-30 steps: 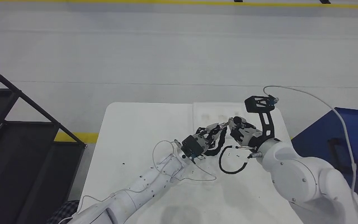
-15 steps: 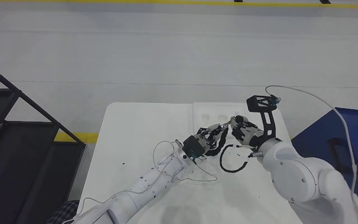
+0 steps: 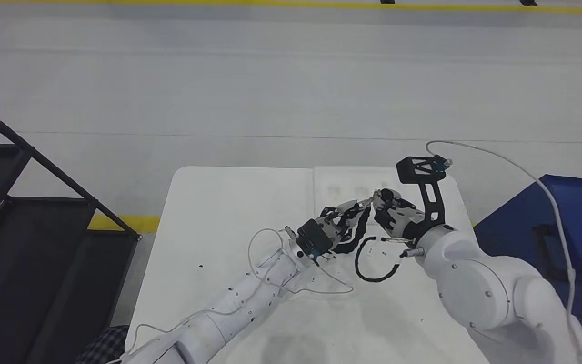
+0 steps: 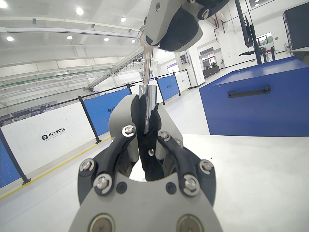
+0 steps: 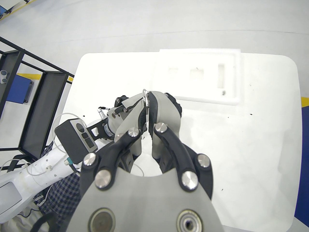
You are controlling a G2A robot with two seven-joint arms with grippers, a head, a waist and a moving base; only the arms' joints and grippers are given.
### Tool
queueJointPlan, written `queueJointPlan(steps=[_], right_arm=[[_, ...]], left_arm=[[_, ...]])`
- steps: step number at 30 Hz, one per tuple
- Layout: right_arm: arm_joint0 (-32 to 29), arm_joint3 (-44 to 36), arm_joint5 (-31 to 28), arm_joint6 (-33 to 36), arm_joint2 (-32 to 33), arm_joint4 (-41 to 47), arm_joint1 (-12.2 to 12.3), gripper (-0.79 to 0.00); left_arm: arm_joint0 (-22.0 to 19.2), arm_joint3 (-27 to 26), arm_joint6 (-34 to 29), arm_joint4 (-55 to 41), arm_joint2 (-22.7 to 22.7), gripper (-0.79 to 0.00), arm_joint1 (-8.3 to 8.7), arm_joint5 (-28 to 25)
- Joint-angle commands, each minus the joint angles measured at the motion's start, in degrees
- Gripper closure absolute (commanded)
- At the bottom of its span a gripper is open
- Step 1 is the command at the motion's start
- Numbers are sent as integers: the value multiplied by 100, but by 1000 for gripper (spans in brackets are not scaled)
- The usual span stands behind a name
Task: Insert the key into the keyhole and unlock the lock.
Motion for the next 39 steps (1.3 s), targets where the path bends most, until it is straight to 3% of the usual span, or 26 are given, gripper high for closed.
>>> queueJointPlan(steps=[1,39], right_arm=[[6,0,-1,23,-23,-32,-9,0],[40,0,-191,493,-235,-776,-179,0]], left_arm=[[9,8,-8,19,-23,0,-11,-8],[154,27,6,438,-368,0,-155,-177]])
